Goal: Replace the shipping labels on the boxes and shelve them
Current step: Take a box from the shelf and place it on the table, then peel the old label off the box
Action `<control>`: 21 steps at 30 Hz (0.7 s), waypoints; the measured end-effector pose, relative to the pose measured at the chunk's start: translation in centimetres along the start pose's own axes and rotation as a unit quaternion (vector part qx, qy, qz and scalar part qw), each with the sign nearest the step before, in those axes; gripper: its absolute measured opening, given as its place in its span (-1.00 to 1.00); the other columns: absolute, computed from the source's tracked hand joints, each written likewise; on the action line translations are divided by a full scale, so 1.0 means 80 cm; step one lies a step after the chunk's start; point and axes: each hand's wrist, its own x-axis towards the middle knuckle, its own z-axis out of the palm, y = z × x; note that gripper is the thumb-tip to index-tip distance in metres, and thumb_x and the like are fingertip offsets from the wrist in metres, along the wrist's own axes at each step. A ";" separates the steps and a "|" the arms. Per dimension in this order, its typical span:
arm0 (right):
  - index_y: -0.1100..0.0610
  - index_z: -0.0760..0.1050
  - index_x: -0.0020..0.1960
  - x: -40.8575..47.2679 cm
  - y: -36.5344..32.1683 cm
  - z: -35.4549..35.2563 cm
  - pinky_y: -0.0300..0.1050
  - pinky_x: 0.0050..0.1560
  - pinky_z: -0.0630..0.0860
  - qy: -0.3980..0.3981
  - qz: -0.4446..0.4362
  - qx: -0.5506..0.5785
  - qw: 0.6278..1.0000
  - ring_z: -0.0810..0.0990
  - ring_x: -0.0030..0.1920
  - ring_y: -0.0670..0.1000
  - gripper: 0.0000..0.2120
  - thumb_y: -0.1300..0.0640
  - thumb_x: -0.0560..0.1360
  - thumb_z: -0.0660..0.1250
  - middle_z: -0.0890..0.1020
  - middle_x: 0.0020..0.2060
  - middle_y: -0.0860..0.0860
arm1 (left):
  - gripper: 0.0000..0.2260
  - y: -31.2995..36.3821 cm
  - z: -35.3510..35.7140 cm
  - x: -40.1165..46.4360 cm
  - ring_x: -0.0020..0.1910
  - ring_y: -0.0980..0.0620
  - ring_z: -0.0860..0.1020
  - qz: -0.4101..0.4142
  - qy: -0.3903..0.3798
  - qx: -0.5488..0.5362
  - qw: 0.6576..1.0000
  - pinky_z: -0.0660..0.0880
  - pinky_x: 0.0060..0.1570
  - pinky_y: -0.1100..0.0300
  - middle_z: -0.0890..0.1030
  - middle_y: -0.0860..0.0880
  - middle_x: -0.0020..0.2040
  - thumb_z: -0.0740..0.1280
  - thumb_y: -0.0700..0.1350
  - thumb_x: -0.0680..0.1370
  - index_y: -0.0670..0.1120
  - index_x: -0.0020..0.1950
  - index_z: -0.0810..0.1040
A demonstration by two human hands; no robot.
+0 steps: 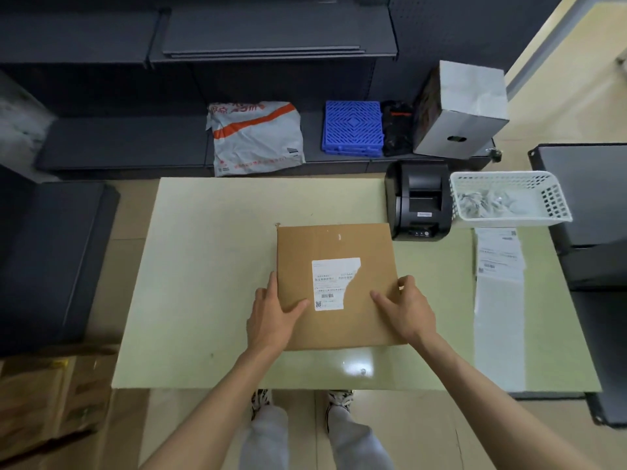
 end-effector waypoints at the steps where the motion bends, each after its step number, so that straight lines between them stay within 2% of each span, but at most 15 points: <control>1: 0.14 0.32 0.20 0.002 0.000 -0.001 0.03 0.00 0.46 -0.001 -0.001 -0.003 1.000 0.54 0.12 0.17 -0.45 -0.24 0.46 0.36 0.55 0.16 0.09 | -0.21 -0.001 -0.001 -0.002 0.24 -0.09 0.51 0.016 0.000 -0.006 1.000 0.49 0.15 -0.02 0.38 -0.01 0.33 0.35 0.28 0.53 0.20 0.63 -0.01; 4: 0.18 0.39 0.17 0.002 -0.008 -0.005 0.07 0.02 0.47 0.075 -0.053 -0.079 0.993 0.50 0.09 0.20 -0.44 -0.22 0.42 0.41 0.53 0.10 0.14 | -0.31 -0.004 -0.006 -0.006 0.21 -0.03 0.51 0.062 -0.017 0.014 0.998 0.49 0.08 0.07 0.35 0.00 0.35 0.28 0.24 0.59 0.29 0.61 -0.03; 6: 0.22 0.44 0.11 0.005 -0.018 -0.007 0.09 -0.02 0.45 0.130 -0.128 -0.137 0.974 0.48 0.03 0.24 -0.50 -0.16 0.42 0.43 0.52 0.03 0.18 | -0.36 -0.006 -0.007 -0.004 0.27 -0.02 0.48 0.089 -0.024 0.051 0.994 0.49 0.12 0.06 0.30 -0.02 0.43 0.23 0.23 0.62 0.27 0.61 -0.02; 7: 0.23 0.45 0.08 0.007 -0.026 -0.007 0.09 -0.03 0.43 0.130 -0.162 -0.151 0.966 0.47 0.01 0.24 -0.54 -0.13 0.44 0.42 0.52 0.00 0.18 | -0.37 -0.006 -0.007 -0.002 0.32 -0.03 0.45 0.098 -0.025 0.068 0.993 0.49 0.15 0.04 0.28 -0.03 0.46 0.21 0.23 0.63 0.25 0.62 -0.02; 11: 0.16 0.50 0.10 0.019 -0.064 0.002 0.01 0.04 0.42 0.020 -0.256 -0.158 0.953 0.46 0.10 0.18 -0.72 -0.02 0.52 0.36 0.50 0.07 0.12 | -0.36 -0.008 -0.008 0.007 0.37 -0.06 0.42 0.110 -0.036 0.084 0.990 0.48 0.20 0.00 0.27 -0.04 0.49 0.23 0.22 0.63 0.24 0.62 -0.02; 14: 0.09 0.47 0.20 0.025 -0.094 0.013 -0.02 0.15 0.41 -0.056 -0.304 -0.161 0.937 0.44 0.20 0.13 -0.72 0.02 0.54 0.34 0.46 0.17 0.07 | -0.35 -0.008 -0.011 0.011 0.35 -0.05 0.43 0.117 -0.044 0.079 0.989 0.47 0.19 0.01 0.29 -0.04 0.46 0.25 0.20 0.63 0.28 0.62 -0.04; 18: 0.06 0.42 0.32 0.035 -0.126 0.028 0.03 0.25 0.39 -0.077 -0.339 -0.185 0.919 0.41 0.27 0.16 -0.66 0.08 0.56 0.31 0.43 0.26 0.12 | -0.35 -0.012 -0.011 0.017 0.35 -0.03 0.43 0.116 -0.054 0.089 0.988 0.46 0.15 0.00 0.29 -0.03 0.46 0.23 0.23 0.63 0.31 0.61 -0.06; 21: 0.04 0.43 0.34 0.041 -0.136 0.032 0.00 0.23 0.38 -0.088 -0.340 -0.205 0.914 0.39 0.27 0.16 -0.65 0.11 0.56 0.29 0.42 0.25 0.12 | -0.36 -0.015 -0.009 0.018 0.33 -0.03 0.45 0.116 -0.051 0.081 0.989 0.47 0.17 -0.03 0.30 -0.01 0.44 0.23 0.25 0.62 0.33 0.60 -0.05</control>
